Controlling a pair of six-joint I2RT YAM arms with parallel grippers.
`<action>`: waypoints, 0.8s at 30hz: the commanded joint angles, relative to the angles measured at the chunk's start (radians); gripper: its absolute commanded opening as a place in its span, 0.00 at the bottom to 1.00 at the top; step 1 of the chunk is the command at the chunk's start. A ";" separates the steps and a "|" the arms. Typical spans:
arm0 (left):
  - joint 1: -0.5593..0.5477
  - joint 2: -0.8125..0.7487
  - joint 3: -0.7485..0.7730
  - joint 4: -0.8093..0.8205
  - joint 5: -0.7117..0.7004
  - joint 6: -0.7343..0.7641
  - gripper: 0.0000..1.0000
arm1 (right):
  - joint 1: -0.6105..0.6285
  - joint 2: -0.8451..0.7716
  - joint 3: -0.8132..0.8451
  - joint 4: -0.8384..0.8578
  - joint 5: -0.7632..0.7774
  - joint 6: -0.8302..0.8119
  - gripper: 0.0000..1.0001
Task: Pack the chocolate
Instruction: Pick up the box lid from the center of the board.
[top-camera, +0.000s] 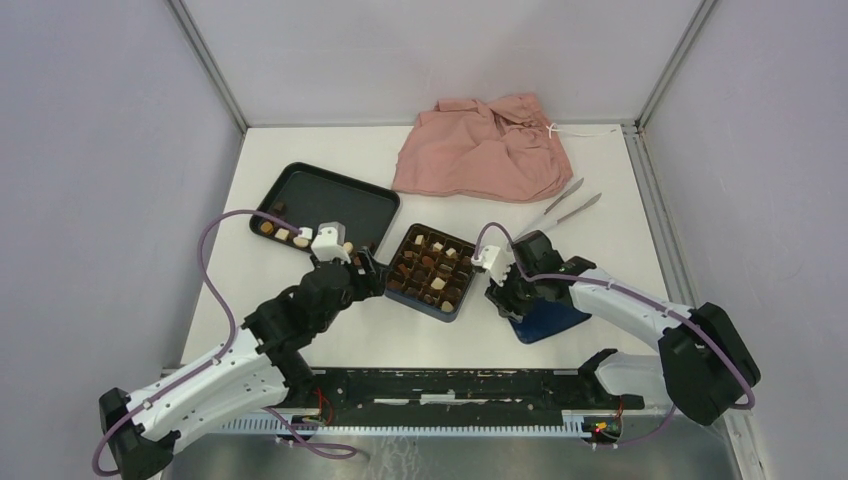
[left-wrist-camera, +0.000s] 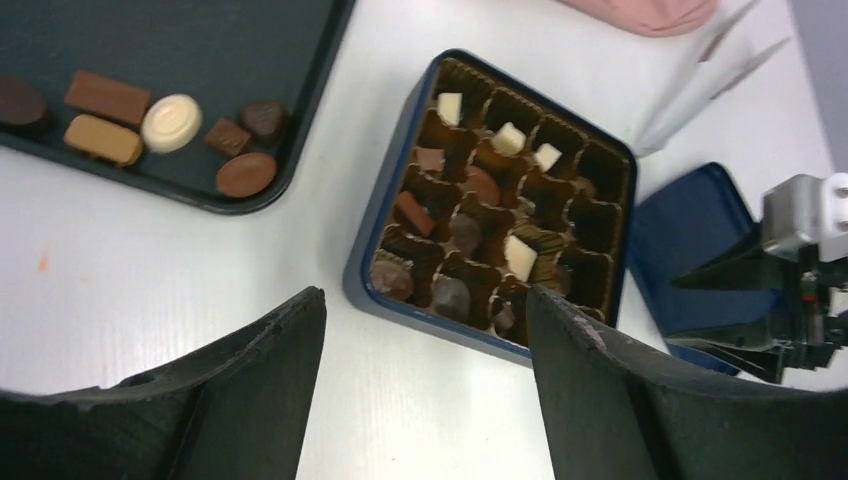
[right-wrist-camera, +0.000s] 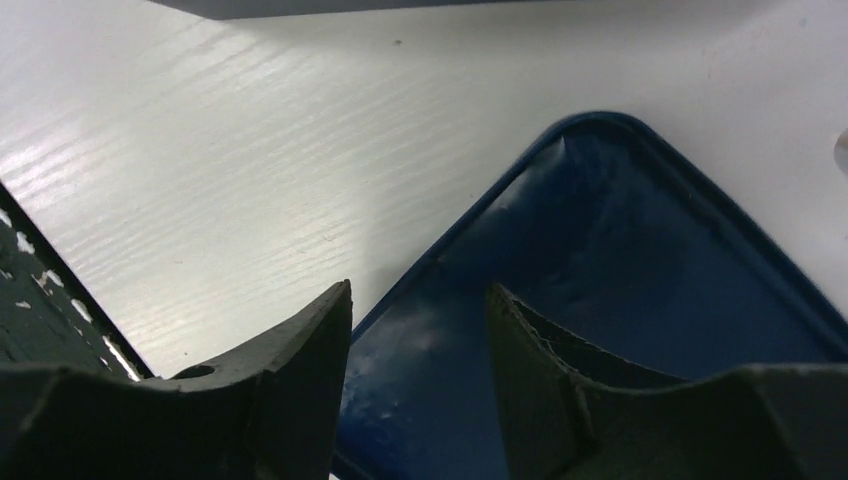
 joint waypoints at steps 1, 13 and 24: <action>0.001 0.063 0.076 -0.111 -0.140 -0.093 0.78 | 0.003 0.022 0.041 0.041 0.091 0.218 0.56; 0.002 0.226 0.113 -0.194 -0.276 -0.189 0.68 | 0.003 0.019 -0.048 0.153 0.146 0.405 0.43; 0.034 0.337 0.099 -0.081 -0.274 -0.172 0.66 | 0.043 0.021 -0.064 0.164 0.206 0.430 0.38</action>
